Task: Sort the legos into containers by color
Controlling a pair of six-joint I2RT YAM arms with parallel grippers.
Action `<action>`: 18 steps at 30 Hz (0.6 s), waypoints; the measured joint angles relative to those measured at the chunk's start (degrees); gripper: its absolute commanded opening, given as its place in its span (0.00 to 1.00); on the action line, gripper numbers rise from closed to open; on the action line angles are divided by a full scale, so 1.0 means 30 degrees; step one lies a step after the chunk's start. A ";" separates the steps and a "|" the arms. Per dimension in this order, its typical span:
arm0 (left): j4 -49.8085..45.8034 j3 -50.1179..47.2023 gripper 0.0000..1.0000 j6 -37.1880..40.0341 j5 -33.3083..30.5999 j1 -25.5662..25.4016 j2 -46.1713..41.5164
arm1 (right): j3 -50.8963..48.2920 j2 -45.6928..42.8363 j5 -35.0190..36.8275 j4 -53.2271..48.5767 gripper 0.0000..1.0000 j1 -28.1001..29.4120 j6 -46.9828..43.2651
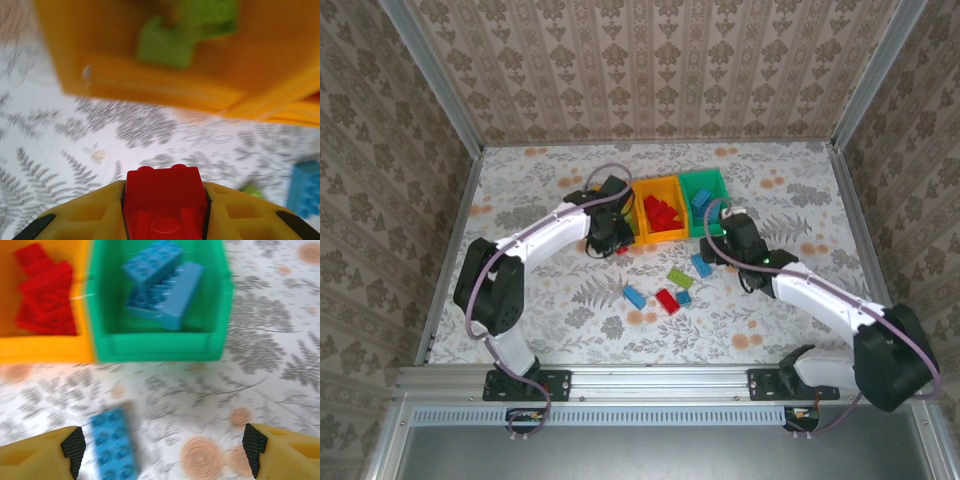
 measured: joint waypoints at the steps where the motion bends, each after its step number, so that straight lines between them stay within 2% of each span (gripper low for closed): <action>1: -0.0007 0.0787 0.36 0.0510 -0.0022 0.0000 0.0058 | -0.0284 -0.0525 -0.0299 -0.0007 0.83 0.0539 -0.0087; 10: 0.1989 0.6273 0.36 0.5435 0.0823 0.0000 0.3264 | -0.1705 -0.1341 -0.1064 -0.0197 0.82 0.4925 -0.0248; 18: 0.2943 1.0338 0.38 0.8837 0.2142 0.0379 0.8080 | -0.1792 0.0831 -0.0801 -0.0080 0.84 0.7380 0.0765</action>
